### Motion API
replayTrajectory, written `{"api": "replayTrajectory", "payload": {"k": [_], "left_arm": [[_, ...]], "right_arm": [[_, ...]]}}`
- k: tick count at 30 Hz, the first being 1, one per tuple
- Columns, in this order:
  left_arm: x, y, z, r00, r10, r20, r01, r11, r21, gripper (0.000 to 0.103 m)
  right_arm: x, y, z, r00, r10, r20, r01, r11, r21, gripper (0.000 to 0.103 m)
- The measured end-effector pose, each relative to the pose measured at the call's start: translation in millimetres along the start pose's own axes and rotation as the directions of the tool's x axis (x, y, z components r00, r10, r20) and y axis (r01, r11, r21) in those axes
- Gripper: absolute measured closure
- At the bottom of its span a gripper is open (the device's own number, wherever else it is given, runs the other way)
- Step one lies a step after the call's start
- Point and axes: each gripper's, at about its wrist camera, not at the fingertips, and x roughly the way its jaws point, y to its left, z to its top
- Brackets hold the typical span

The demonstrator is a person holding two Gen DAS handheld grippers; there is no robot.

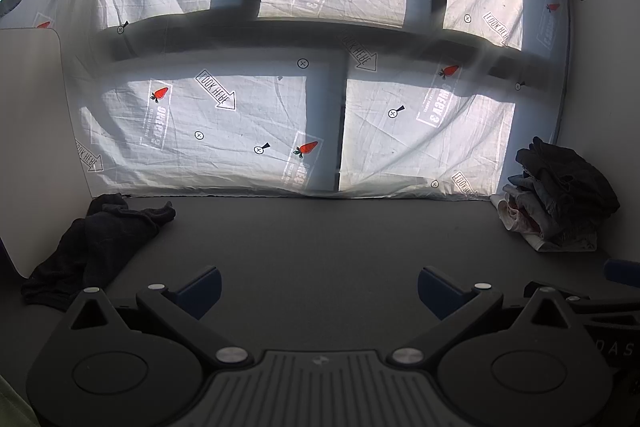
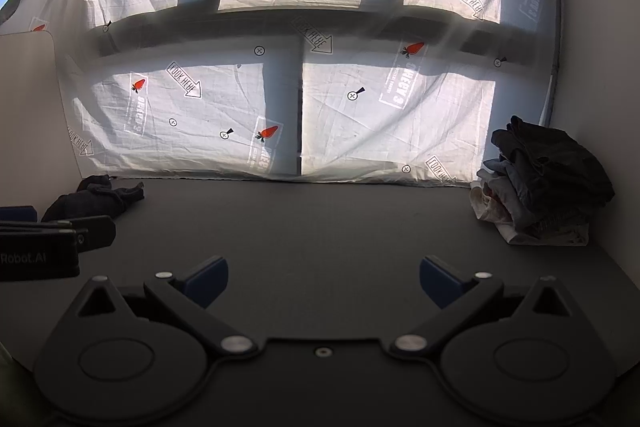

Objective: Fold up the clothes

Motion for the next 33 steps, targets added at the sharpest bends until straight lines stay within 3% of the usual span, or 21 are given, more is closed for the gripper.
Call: {"api": "replayTrajectory", "payload": {"k": [33], "left_arm": [[8.6,5.3,5.3,1.000,-0.007,-0.024,0.007,1.000,0.008,0.000]], "right_arm": [[11.3,4.3,0.6,1.000,-0.002,-0.022,0.002,1.000,0.004,0.000]]}}
